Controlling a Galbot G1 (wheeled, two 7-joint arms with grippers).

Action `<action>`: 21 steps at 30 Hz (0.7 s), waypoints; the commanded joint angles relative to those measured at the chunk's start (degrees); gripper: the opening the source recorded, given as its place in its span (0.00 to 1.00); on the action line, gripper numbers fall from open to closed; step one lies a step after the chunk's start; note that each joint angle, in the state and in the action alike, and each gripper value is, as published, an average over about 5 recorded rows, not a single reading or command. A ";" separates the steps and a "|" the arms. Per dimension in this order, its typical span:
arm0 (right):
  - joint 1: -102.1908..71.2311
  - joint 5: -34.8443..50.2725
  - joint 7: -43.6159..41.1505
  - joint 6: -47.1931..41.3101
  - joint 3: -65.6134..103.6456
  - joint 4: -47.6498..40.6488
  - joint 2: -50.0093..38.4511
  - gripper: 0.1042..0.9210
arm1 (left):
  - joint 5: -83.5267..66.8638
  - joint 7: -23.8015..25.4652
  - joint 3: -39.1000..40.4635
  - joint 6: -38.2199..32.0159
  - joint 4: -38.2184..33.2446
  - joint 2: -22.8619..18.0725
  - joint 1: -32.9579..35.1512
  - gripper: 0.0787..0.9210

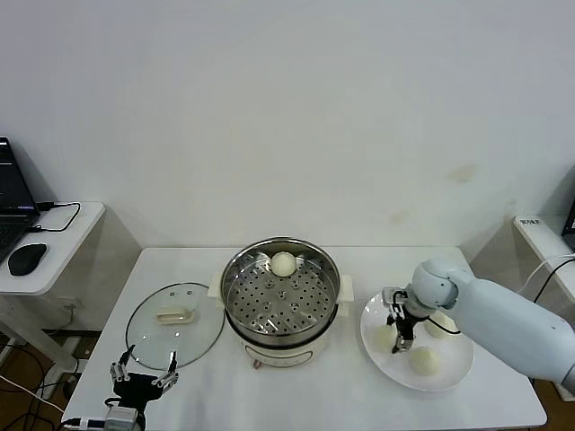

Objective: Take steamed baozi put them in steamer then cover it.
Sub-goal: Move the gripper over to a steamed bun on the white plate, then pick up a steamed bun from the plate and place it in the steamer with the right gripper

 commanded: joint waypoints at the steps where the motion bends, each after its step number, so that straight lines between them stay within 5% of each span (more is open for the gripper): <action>1: 0.05 -0.18 0.06 0.08 0.62 -0.40 0.32 0.60 | 0.04 0.01 0.08 0.02 0.03 0.02 -0.03 0.88; 11: 9.06 6.35 -2.85 0.59 -1.71 3.11 -5.29 0.59 | -0.13 -0.27 0.16 -0.01 -0.15 0.13 -0.10 0.88; 21: 35.97 17.75 -6.24 -0.48 -14.49 3.70 -5.17 0.59 | -0.76 -0.26 -0.34 -0.02 -1.04 0.56 0.32 0.88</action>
